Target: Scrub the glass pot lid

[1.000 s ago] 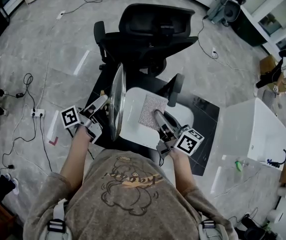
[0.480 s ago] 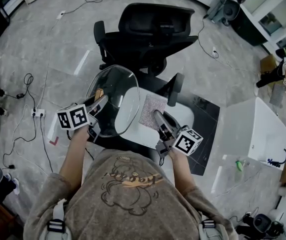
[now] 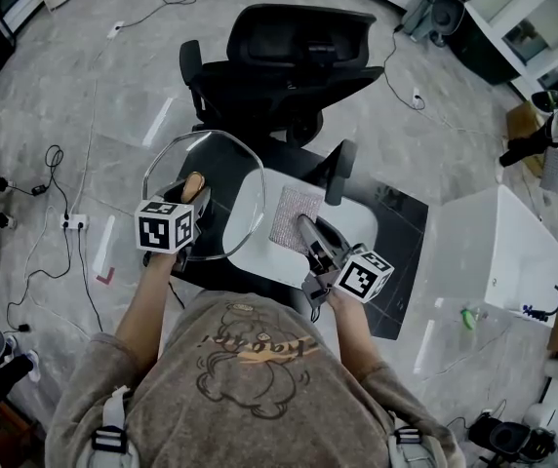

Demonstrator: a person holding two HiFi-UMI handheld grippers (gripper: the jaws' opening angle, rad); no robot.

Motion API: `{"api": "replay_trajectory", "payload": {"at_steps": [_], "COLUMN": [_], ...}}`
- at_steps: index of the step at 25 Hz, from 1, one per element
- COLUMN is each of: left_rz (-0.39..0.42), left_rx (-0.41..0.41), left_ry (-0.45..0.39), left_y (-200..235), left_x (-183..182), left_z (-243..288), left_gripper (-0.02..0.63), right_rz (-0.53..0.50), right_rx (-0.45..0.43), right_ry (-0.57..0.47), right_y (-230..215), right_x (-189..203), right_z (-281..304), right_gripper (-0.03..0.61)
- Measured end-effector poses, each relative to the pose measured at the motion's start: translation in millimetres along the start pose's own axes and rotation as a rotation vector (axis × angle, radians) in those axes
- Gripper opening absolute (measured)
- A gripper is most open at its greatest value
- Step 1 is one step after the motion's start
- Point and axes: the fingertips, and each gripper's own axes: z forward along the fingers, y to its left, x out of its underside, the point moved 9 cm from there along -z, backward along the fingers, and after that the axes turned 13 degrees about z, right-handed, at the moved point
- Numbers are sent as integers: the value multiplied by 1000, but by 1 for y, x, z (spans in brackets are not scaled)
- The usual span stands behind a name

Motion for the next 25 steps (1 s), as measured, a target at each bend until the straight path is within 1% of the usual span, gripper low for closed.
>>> {"api": "replay_trajectory", "payload": {"at_steps": [2, 7, 11, 15, 20, 25], "left_rz": [7, -13, 5, -4, 22, 35], "left_rx": [4, 12, 9, 7, 5, -3], "left_ry": [27, 100, 164, 210, 260, 292], "left_y": [2, 8, 9, 12, 12, 10], "left_x": [5, 23, 36, 45, 51, 54], "left_z": [11, 41, 61, 75, 86, 95], "left_gripper": [179, 179, 179, 179, 179, 179], "right_rz": [0, 0, 3, -1, 14, 17], "right_rx": [1, 2, 4, 8, 13, 21], "right_ry": [5, 7, 6, 8, 4, -1], "right_y": [-1, -4, -6, -7, -5, -6], "right_x": [1, 4, 7, 10, 12, 13], "right_z": [0, 2, 3, 3, 4, 3], "right_gripper": [87, 88, 89, 89, 89, 87]}}
